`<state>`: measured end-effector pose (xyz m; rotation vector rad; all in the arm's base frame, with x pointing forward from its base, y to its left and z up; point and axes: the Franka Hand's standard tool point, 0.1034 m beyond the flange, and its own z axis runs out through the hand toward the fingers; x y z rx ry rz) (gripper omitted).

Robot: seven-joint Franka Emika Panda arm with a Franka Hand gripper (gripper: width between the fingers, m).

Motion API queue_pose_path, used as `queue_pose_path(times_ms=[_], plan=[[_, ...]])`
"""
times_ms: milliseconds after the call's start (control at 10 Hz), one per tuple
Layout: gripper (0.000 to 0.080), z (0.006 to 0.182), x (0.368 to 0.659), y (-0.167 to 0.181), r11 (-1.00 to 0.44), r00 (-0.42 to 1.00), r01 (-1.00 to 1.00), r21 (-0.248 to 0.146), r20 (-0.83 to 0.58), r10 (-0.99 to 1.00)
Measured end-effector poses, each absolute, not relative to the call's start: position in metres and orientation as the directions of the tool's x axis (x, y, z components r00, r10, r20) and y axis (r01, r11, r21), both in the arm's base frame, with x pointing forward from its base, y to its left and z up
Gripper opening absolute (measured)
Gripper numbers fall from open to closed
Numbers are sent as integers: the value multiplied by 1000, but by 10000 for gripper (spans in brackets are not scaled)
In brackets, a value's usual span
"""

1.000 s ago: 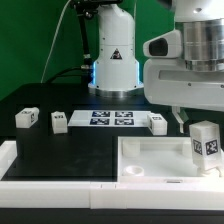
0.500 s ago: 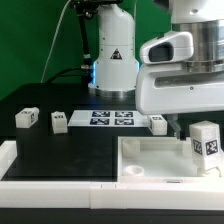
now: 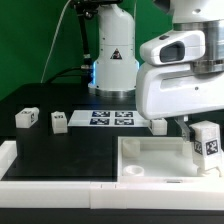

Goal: Assemble one leg

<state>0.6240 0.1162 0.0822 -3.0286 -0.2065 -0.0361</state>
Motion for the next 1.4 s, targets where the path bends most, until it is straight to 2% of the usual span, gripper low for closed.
queue_pose_path(times_ms=[100,300,400,600,700,900,1100,1200,1300,1400], plan=[[289,82,624,116,-990,995,94,-105,26,92],[289,82,624,116,-993,1000,17,-115,12,16],[289,81,625,117,-966,973,-230,-119,-19,-229],[289,81,626,118,-793,799,-602,-98,-59,-599],[289,81,627,119,-681,686,-727,-86,-74,-724],[291,80,629,117,-493,499,-867,-73,-96,-861],[302,80,629,117,-410,415,-909,-70,-114,-902],[476,80,629,118,-411,417,-909,-70,-114,-902],[476,81,629,119,-464,470,-882,-77,-109,-876],[609,81,628,122,-531,538,-843,-87,-105,-837]])
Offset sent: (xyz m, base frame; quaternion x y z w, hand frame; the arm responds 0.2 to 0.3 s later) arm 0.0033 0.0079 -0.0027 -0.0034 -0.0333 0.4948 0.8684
